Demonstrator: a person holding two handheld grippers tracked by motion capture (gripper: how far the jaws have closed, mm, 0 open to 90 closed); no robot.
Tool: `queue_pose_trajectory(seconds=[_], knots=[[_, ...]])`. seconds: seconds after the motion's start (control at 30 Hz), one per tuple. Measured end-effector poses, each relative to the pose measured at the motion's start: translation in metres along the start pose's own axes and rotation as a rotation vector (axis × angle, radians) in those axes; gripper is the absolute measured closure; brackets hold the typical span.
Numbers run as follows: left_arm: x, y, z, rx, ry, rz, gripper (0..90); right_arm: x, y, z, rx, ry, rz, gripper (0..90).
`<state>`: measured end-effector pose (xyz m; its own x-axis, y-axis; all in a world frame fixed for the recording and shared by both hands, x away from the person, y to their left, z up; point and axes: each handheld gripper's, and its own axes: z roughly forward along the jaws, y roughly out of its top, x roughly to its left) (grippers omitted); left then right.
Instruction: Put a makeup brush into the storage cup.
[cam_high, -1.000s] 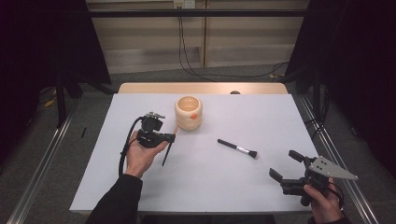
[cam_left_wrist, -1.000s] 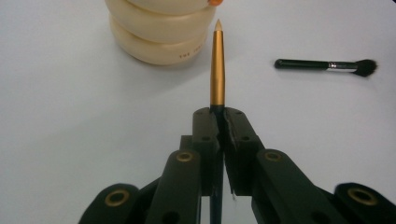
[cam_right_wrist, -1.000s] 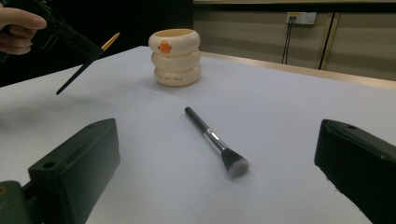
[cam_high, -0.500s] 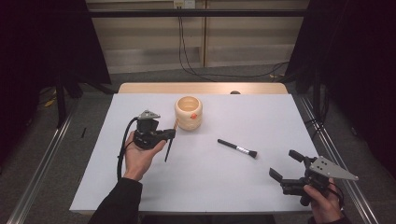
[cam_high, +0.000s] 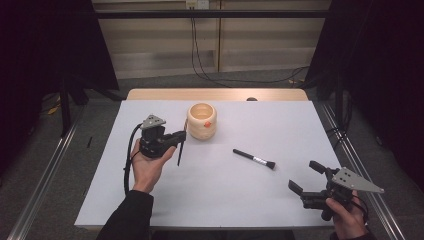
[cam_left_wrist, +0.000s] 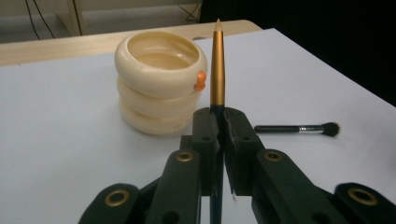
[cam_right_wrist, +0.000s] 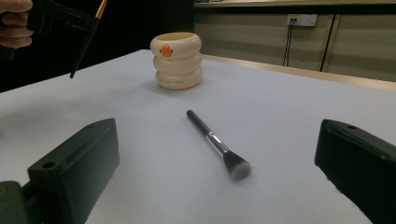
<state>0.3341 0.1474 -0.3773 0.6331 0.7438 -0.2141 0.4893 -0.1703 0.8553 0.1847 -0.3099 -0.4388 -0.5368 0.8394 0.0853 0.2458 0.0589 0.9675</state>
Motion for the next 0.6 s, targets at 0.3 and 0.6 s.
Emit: queue_pose_trajectory(seconds=[0.3, 0.6], knots=[[-0.003, 0.005, 0.0, -0.04, -0.013, 0.007, 84.0, 0.0, 0.0, 0.0, 0.002, 0.009, 0.014, 0.0], [-0.004, 0.019, 0.001, -0.104, -0.024, 0.016, 84.0, -0.001, 0.0, 0.0, 0.004, 0.024, 0.035, 0.0]])
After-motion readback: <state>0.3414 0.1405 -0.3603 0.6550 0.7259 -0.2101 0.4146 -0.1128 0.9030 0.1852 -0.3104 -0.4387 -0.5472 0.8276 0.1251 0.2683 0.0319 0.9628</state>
